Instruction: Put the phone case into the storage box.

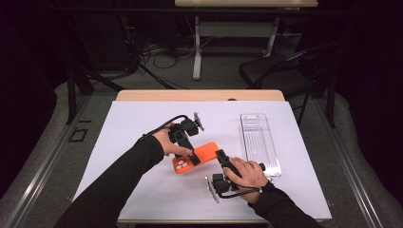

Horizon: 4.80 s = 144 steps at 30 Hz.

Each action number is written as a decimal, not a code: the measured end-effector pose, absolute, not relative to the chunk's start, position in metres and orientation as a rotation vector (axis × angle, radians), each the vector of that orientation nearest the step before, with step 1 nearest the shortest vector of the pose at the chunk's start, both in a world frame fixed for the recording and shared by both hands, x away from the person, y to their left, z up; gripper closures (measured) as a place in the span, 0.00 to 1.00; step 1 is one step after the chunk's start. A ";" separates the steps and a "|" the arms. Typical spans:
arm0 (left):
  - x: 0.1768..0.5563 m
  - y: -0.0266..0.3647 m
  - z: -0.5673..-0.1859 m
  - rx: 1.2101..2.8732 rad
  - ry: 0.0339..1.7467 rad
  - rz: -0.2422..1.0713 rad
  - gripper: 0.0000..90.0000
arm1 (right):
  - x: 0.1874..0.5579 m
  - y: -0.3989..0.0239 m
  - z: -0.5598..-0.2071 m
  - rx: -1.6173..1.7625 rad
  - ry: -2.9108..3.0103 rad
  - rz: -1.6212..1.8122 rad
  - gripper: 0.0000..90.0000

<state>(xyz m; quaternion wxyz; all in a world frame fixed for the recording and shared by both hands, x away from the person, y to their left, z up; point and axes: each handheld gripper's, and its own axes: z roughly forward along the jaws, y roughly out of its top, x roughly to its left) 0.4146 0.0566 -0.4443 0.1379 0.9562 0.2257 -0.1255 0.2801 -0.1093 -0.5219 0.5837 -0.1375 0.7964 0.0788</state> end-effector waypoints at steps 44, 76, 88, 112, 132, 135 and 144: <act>0.427 0.121 -0.425 2.616 0.822 -0.191 0.21 | 0.280 -0.133 -0.507 0.018 2.065 0.506 0.90; 0.419 0.141 -0.426 2.474 0.866 -0.017 0.97 | 0.282 -0.150 -0.501 0.247 2.124 0.757 0.90; 0.404 0.146 -0.431 2.343 0.821 0.092 1.00 | 0.289 -0.155 -0.498 0.397 2.131 0.933 0.90; 0.375 0.158 -0.445 2.017 0.788 0.146 1.00 | 0.305 -0.162 -0.498 0.721 2.107 1.348 0.90; 0.360 0.148 -0.452 1.955 0.781 0.157 0.86 | 0.300 -0.162 -0.511 0.811 2.096 1.472 0.90; 0.358 0.143 -0.454 1.963 0.777 0.159 0.79 | 0.299 -0.161 -0.511 0.809 2.092 1.483 0.90; 0.358 0.141 -0.454 1.928 0.778 0.113 0.64 | 0.299 -0.162 -0.514 0.824 2.095 1.499 0.90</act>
